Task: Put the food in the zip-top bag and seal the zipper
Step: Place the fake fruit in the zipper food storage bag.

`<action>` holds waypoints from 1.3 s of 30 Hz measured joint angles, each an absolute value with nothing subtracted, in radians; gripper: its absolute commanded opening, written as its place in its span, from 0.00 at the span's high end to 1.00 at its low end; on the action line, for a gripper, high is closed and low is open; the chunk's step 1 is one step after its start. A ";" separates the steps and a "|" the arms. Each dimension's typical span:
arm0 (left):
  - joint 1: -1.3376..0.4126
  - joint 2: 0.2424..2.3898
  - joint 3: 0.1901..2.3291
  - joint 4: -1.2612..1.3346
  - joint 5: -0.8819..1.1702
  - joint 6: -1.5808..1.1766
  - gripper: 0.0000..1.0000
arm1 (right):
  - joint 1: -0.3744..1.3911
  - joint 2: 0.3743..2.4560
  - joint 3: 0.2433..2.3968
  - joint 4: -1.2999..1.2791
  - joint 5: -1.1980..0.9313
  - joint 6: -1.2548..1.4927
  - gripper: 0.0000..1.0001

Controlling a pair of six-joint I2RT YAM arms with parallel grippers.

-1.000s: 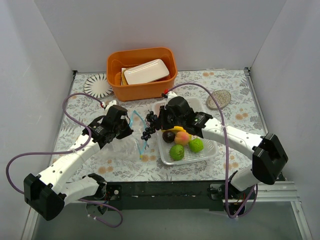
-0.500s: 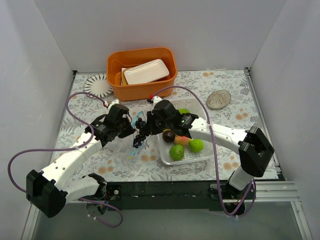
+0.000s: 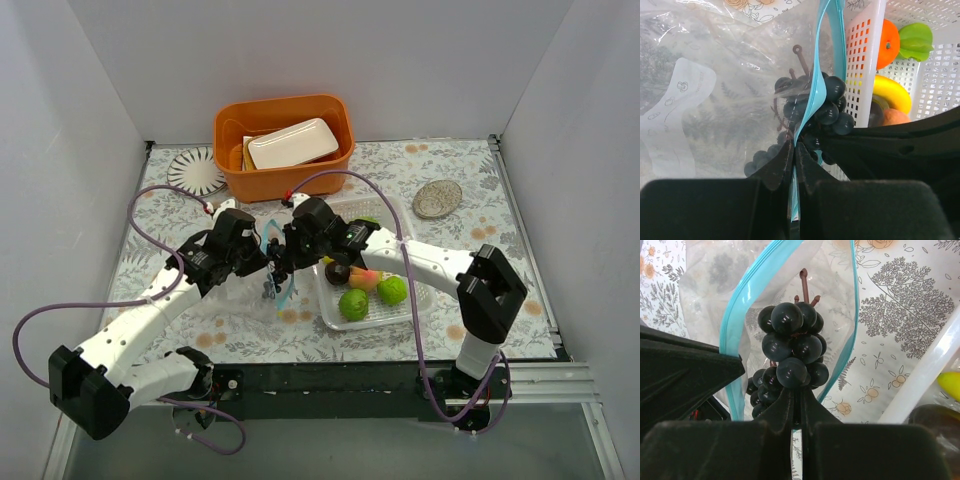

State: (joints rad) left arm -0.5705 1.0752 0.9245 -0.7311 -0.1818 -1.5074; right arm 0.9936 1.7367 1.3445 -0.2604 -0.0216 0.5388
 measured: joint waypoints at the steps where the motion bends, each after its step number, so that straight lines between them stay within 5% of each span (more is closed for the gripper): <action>1: -0.570 1.071 0.925 -0.732 -0.182 -1.507 1.00 | 0.994 1.740 1.350 -0.265 -0.022 0.536 0.90; 5: -0.570 1.055 0.925 -0.733 -0.182 -1.511 1.00 | 0.994 1.767 1.387 -0.286 -0.044 0.509 0.80; 12: -0.570 1.052 0.948 -0.737 -0.175 -1.518 1.00 | 0.995 1.819 1.425 -0.300 -0.119 0.448 0.37; 18: -0.570 1.041 0.956 -0.765 -0.184 -1.528 1.00 | 0.996 1.747 1.388 -0.276 -0.102 0.412 0.24; 26: -0.570 1.021 0.996 -0.844 -0.253 -1.546 1.00 | 0.992 1.519 1.298 -0.258 0.027 0.429 0.29; 39: -0.570 0.966 1.043 -0.926 -0.332 -1.552 1.00 | 0.989 1.610 1.233 -0.275 -0.065 0.530 0.33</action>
State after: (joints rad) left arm -0.5705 0.9661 1.0428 -0.9264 -0.3325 -1.5524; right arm 0.9886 1.6100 1.2331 -0.2752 -0.0647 0.5301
